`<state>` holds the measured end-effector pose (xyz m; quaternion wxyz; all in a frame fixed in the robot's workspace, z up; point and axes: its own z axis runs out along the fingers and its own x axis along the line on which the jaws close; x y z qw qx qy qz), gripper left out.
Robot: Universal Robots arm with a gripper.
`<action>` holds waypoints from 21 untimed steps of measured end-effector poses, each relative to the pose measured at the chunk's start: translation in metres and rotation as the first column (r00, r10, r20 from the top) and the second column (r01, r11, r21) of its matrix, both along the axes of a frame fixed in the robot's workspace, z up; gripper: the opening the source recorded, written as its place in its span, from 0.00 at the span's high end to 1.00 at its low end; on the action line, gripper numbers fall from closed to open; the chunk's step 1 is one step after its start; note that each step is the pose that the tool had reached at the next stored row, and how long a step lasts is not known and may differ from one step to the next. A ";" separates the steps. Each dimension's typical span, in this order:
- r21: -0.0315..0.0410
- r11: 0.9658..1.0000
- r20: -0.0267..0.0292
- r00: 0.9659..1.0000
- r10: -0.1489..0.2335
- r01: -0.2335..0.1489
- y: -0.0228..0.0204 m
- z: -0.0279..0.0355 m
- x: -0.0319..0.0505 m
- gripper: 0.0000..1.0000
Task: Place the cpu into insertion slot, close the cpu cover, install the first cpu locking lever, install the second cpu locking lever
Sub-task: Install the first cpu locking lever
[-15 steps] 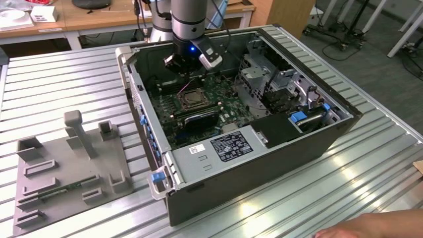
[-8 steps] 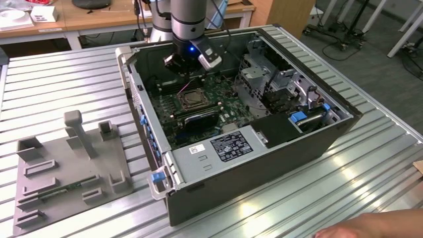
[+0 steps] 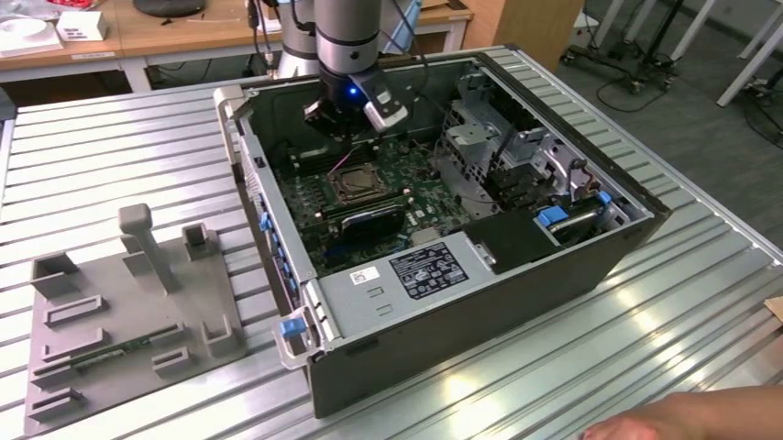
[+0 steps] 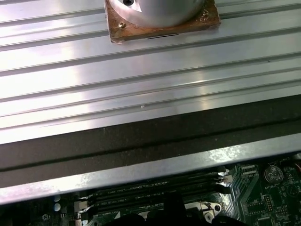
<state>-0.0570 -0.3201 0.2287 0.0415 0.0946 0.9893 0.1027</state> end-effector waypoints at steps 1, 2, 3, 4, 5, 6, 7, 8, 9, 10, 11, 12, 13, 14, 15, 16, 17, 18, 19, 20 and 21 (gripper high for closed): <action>0.000 1.000 0.000 1.000 -0.006 0.006 -0.0001 -0.0001 -0.0002 0.90; 0.000 1.000 0.000 1.000 -0.013 0.013 -0.0002 -0.0002 -0.0003 0.90; 0.000 1.000 -0.001 1.000 -0.019 0.019 -0.0003 -0.0003 -0.0005 0.90; 0.000 1.000 -0.001 1.000 -0.026 0.026 -0.0004 -0.0004 -0.0007 0.90; 0.001 0.999 -0.001 0.999 -0.033 0.033 -0.0004 -0.0005 -0.0008 0.90; 0.000 0.999 -0.001 0.999 -0.040 0.040 -0.0004 -0.0005 -0.0009 0.90; 0.000 0.999 -0.001 0.999 -0.047 0.047 -0.0004 -0.0006 -0.0012 0.90; 0.000 0.999 -0.001 0.999 -0.053 0.053 -0.0005 -0.0007 -0.0016 0.90; 0.001 0.998 -0.002 0.998 -0.057 0.057 -0.0004 -0.0008 -0.0022 0.90; 0.001 0.998 -0.002 0.998 -0.062 0.062 -0.0004 -0.0009 -0.0030 0.90; 0.001 0.998 -0.002 0.998 -0.065 0.065 -0.0004 -0.0009 -0.0042 0.90; 0.001 0.998 -0.002 0.998 -0.068 0.068 -0.0004 -0.0009 -0.0057 0.90; 0.000 0.998 -0.002 0.998 -0.071 0.071 -0.0005 -0.0009 -0.0073 0.90; 0.001 0.997 -0.002 0.997 -0.073 0.073 -0.0004 -0.0010 -0.0081 0.90; 0.001 0.997 -0.002 0.997 -0.073 0.073 -0.0004 -0.0010 -0.0081 0.90; 0.001 0.997 -0.002 0.997 -0.073 0.073 -0.0004 -0.0010 -0.0081 0.90; 0.001 0.997 -0.002 0.997 -0.073 0.073 -0.0004 -0.0010 -0.0081 0.90; 0.001 0.997 -0.002 0.997 -0.073 0.073 -0.0004 -0.0010 -0.0081 0.90; 0.001 0.997 -0.002 0.997 -0.074 0.074 -0.0004 -0.0010 -0.0082 0.90; 0.001 0.997 -0.003 0.997 -0.080 0.080 -0.0005 -0.0010 -0.0082 0.90; 0.001 0.996 -0.003 0.996 -0.090 0.090 -0.0005 -0.0010 -0.0083 0.90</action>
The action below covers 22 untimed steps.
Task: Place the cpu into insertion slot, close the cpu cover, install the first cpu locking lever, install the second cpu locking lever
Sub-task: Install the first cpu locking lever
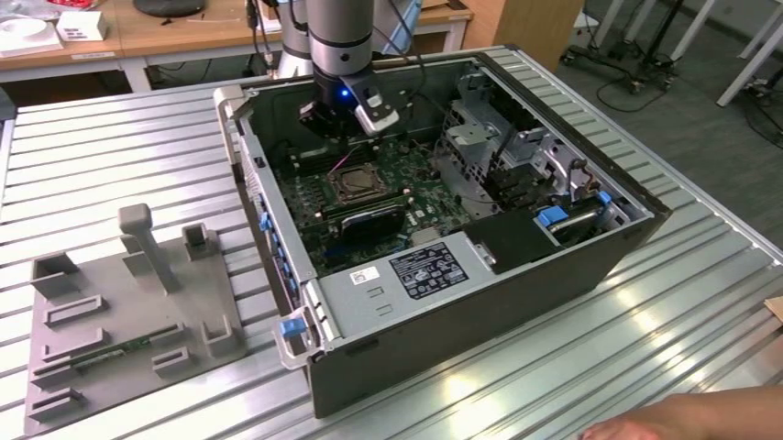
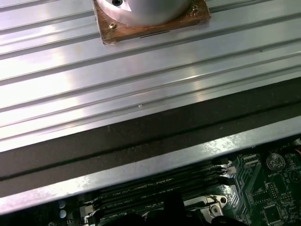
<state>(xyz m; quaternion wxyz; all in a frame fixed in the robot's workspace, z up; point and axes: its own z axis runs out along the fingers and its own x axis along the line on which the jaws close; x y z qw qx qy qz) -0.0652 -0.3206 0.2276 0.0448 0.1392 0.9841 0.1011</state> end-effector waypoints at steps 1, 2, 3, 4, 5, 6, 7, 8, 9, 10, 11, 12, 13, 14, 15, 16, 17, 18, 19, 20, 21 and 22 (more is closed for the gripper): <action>0.000 1.000 0.000 1.000 -0.012 0.012 0.0000 -0.0001 0.0000 0.90; 0.000 1.000 0.000 1.000 -0.024 0.024 0.0000 -0.0001 0.0000 0.90; 0.000 0.999 0.000 0.999 -0.038 0.038 0.0000 -0.0001 0.0000 0.90; 0.000 0.999 0.000 0.999 -0.047 0.047 0.0000 -0.0001 0.0001 0.90; 0.000 0.998 -0.002 0.998 -0.056 0.056 0.0000 -0.0001 0.0001 0.90; 0.001 0.998 -0.004 0.998 -0.060 0.060 0.0000 -0.0001 0.0001 0.90; 0.003 0.998 -0.007 0.998 -0.062 0.062 0.0000 -0.0001 0.0000 0.90; 0.007 0.998 -0.011 0.998 -0.062 0.062 0.0000 -0.0001 0.0001 0.90; 0.012 0.998 -0.015 0.998 -0.063 0.063 0.0000 -0.0001 0.0001 0.90; 0.015 0.998 -0.018 0.998 -0.063 0.063 0.0000 -0.0001 0.0001 0.90; 0.016 0.998 -0.020 0.998 -0.063 0.064 0.0000 -0.0002 0.0001 0.90; 0.016 0.998 -0.020 0.998 -0.063 0.064 0.0000 -0.0002 0.0001 0.90; 0.016 0.998 -0.020 0.998 -0.064 0.064 0.0000 -0.0001 0.0001 0.90; 0.017 0.998 -0.020 0.998 -0.064 0.064 0.0000 -0.0001 0.0000 0.90; 0.021 0.998 -0.021 0.998 -0.063 0.064 -0.0003 -0.0001 0.0000 0.90; 0.031 0.997 -0.024 0.998 -0.063 0.064 -0.0005 -0.0001 0.0001 0.90; 0.041 0.997 -0.028 0.998 -0.063 0.064 -0.0007 -0.0001 0.0000 0.90; 0.050 0.997 -0.031 0.998 -0.063 0.064 -0.0010 -0.0001 0.0001 0.90; 0.055 0.996 -0.032 0.998 -0.063 0.065 -0.0013 -0.0001 0.0002 0.90; 0.058 0.996 -0.033 0.997 -0.063 0.065 -0.0016 -0.0001 0.0003 0.90; 0.062 0.996 -0.034 0.997 -0.064 0.066 -0.0019 -0.0001 0.0005 0.90; 0.064 0.996 -0.034 0.997 -0.064 0.067 -0.0021 -0.0001 0.0006 0.90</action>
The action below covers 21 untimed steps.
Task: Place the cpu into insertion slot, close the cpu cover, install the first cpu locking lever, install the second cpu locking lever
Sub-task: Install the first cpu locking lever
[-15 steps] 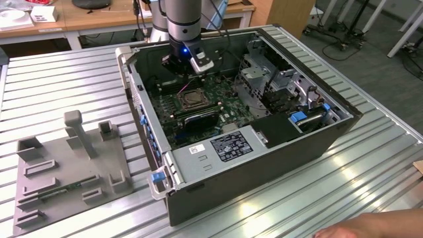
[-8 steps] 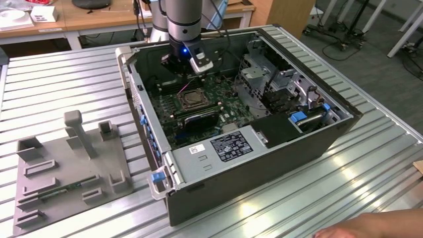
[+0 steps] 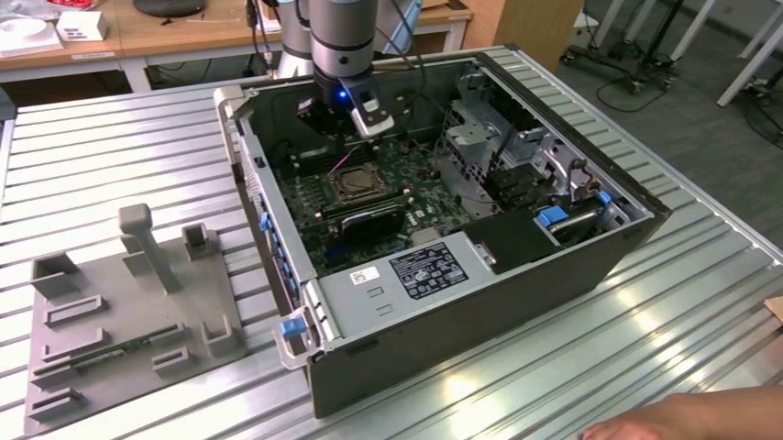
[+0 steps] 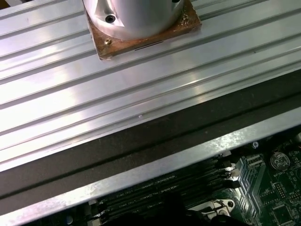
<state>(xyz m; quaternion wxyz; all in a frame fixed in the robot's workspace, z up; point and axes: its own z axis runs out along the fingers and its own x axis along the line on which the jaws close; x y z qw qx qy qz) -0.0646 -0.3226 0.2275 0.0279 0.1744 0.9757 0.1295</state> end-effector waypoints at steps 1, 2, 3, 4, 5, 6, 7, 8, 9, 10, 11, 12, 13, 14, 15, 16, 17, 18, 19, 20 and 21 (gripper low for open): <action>0.002 1.000 0.000 1.000 -0.001 0.001 -0.0002 0.0000 0.0002 0.90; 0.003 1.000 0.000 1.000 -0.003 0.003 -0.0003 0.0000 0.0004 0.90; 0.003 1.000 0.000 1.000 -0.006 0.006 -0.0005 0.0000 0.0007 0.90; 0.003 1.000 0.000 1.000 -0.008 0.008 -0.0008 0.0000 0.0010 0.90; 0.003 1.000 0.000 1.000 -0.011 0.011 -0.0011 0.0000 0.0013 0.90; 0.003 1.000 0.000 1.000 -0.014 0.014 -0.0014 0.0000 0.0017 0.90; 0.003 1.000 0.000 1.000 -0.016 0.016 -0.0019 0.0000 0.0021 0.90; 0.004 1.000 0.000 1.000 -0.017 0.017 -0.0026 -0.0001 0.0023 0.90; 0.004 1.000 0.000 1.000 -0.019 0.019 -0.0034 -0.0004 0.0024 0.90; 0.004 1.000 0.000 1.000 -0.021 0.021 -0.0042 -0.0007 0.0024 0.90; 0.004 1.000 0.000 1.000 -0.023 0.023 -0.0048 -0.0010 0.0025 0.90; 0.004 1.000 0.000 1.000 -0.025 0.025 -0.0053 -0.0014 0.0025 0.90; 0.004 1.000 0.000 1.000 -0.027 0.027 -0.0055 -0.0016 0.0025 0.90; 0.004 1.000 0.000 1.000 -0.027 0.027 -0.0055 -0.0016 0.0024 0.90; 0.004 1.000 0.000 1.000 -0.027 0.027 -0.0055 -0.0016 0.0025 0.90; 0.004 1.000 0.000 1.000 -0.028 0.028 -0.0055 -0.0016 0.0026 0.90; 0.004 1.000 0.000 1.000 -0.028 0.028 -0.0056 -0.0015 0.0032 0.90; 0.004 1.000 0.000 1.000 -0.028 0.028 -0.0056 -0.0015 0.0040 0.90; 0.004 1.000 0.000 1.000 -0.029 0.029 -0.0056 -0.0015 0.0049 0.90; 0.004 1.000 0.000 1.000 -0.029 0.029 -0.0056 -0.0015 0.0057 0.90; 0.004 1.000 0.000 1.000 -0.030 0.030 -0.0056 -0.0016 0.0061 0.90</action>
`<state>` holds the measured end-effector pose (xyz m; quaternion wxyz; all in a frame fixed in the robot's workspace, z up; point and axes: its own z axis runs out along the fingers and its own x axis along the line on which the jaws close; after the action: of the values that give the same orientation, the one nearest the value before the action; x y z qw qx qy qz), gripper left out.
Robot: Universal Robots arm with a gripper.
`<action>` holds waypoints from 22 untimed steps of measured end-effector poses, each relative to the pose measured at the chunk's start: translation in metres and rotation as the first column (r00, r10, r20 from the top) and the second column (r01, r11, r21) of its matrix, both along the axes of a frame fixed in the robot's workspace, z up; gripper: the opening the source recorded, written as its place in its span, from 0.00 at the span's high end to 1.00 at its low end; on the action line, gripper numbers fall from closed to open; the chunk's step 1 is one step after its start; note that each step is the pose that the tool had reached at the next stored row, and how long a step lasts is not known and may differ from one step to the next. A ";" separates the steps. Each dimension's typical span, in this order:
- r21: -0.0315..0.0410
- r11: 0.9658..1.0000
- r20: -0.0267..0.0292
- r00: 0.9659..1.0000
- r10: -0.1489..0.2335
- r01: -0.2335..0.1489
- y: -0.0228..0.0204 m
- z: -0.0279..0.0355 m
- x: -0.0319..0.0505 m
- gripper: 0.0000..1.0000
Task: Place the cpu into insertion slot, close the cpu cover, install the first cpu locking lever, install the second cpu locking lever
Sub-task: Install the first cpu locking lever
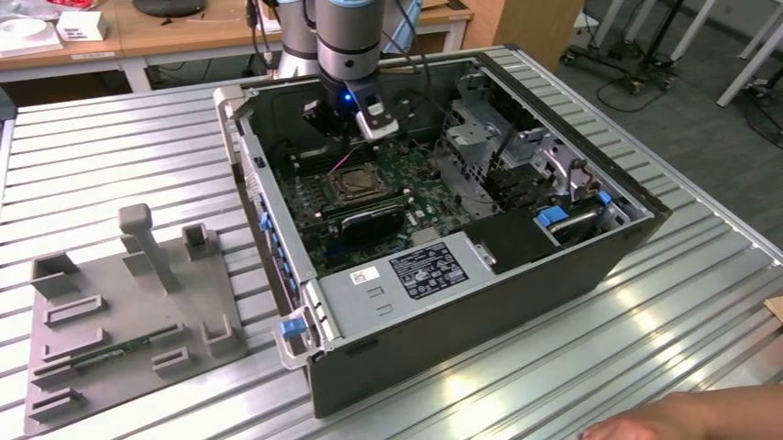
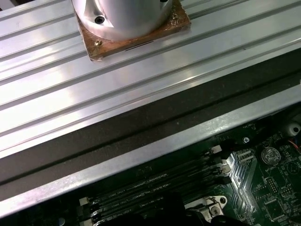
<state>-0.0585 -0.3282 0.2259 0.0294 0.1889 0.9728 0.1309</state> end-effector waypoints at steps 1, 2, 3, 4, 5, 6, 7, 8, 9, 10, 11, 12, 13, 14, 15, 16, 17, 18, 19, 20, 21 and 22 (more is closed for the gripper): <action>0.000 1.000 0.000 1.000 0.000 0.000 0.0000 0.0000 0.0002 0.90; 0.000 1.000 0.000 1.000 0.000 0.000 0.0000 0.0000 0.0002 0.90; 0.000 1.000 0.000 1.000 0.000 0.000 -0.0001 0.0000 0.0003 0.90; 0.000 1.000 0.000 1.000 0.000 0.000 -0.0003 0.0000 0.0003 0.90; 0.000 1.000 0.000 1.000 0.000 0.000 -0.0006 -0.0002 0.0003 0.90; 0.000 1.000 0.000 1.000 0.000 0.000 -0.0009 -0.0005 0.0003 0.90; 0.000 1.000 0.000 1.000 0.000 0.000 -0.0010 -0.0007 0.0003 0.90; 0.000 1.000 0.000 1.000 -0.001 0.001 -0.0012 -0.0008 0.0003 0.90; 0.000 1.000 0.000 1.000 -0.001 0.001 -0.0014 -0.0010 0.0004 0.90; 0.000 1.000 0.000 1.000 -0.001 0.001 -0.0016 -0.0012 0.0005 0.90; 0.000 1.000 0.000 1.000 -0.001 0.001 -0.0017 -0.0013 0.0006 0.90; 0.000 1.000 0.000 1.000 -0.001 0.001 -0.0018 -0.0015 0.0006 0.90; 0.000 1.000 0.000 1.000 -0.001 0.001 -0.0019 -0.0018 0.0008 0.90; 0.000 1.000 0.000 1.000 -0.001 0.001 -0.0020 -0.0020 0.0009 0.90; 0.000 1.000 0.000 1.000 -0.002 0.002 -0.0022 -0.0023 0.0011 0.90; 0.000 1.000 0.000 1.000 -0.002 0.002 -0.0023 -0.0027 0.0011 0.90; 0.000 1.000 0.000 1.000 -0.002 0.002 -0.0025 -0.0033 0.0013 0.90; 0.000 1.000 0.000 1.000 -0.003 0.003 -0.0026 -0.0037 0.0013 0.90; 0.000 1.000 0.000 1.000 -0.003 0.003 -0.0026 -0.0037 0.0013 0.90; 0.000 1.000 0.000 1.000 -0.003 0.003 -0.0026 -0.0037 0.0013 0.90; 0.000 1.000 0.000 1.000 -0.003 0.003 -0.0026 -0.0037 0.0013 0.90; 0.000 1.000 0.000 1.000 -0.003 0.003 -0.0026 -0.0037 0.0013 0.90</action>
<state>-0.0571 -0.3308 0.2222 0.0294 0.1903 0.9725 0.1310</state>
